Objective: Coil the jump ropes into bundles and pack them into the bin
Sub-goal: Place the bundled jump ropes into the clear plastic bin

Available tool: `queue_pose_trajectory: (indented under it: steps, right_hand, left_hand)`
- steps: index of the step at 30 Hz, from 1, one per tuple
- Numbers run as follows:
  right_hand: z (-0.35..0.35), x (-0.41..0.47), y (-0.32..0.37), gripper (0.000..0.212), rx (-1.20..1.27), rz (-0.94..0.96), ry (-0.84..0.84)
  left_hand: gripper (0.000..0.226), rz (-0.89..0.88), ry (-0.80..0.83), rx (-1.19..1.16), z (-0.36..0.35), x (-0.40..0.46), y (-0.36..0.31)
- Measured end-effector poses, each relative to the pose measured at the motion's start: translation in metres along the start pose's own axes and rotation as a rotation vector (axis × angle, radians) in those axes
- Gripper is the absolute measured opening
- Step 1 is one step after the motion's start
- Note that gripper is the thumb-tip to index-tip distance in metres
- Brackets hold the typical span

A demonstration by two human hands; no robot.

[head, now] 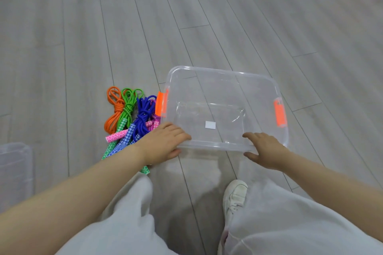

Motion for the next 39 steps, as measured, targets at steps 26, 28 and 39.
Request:
queue_pose_trajectory:
  steps: [26, 28, 39]
  right_hand:
    - [0.055, 0.169, 0.291, 0.049, -0.103, 0.579, -0.236]
    - [0.050, 0.176, 0.301, 0.040, -0.225, 0.489, -0.223]
    - [-0.006, 0.185, 0.336, 0.059, -0.376, 0.472, 0.044]
  left_hand:
    - [0.089, 1.036, -0.004, 0.082, -0.046, -0.144, 0.117]
    - [0.088, 0.991, 0.015, 0.142, -0.049, -0.145, 0.118]
    - [0.095, 0.899, 0.005, 0.268, -0.065, -0.141, 0.122]
Point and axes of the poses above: each hand's wrist, its own x-axis towards the middle knuckle, its own z-axis out of the back of the hand, y = z × x, the point moved 5 cm from there along x, towards the middle knuckle, and after that the axes turned 12 degrees about -y, right-handed, at the moved point
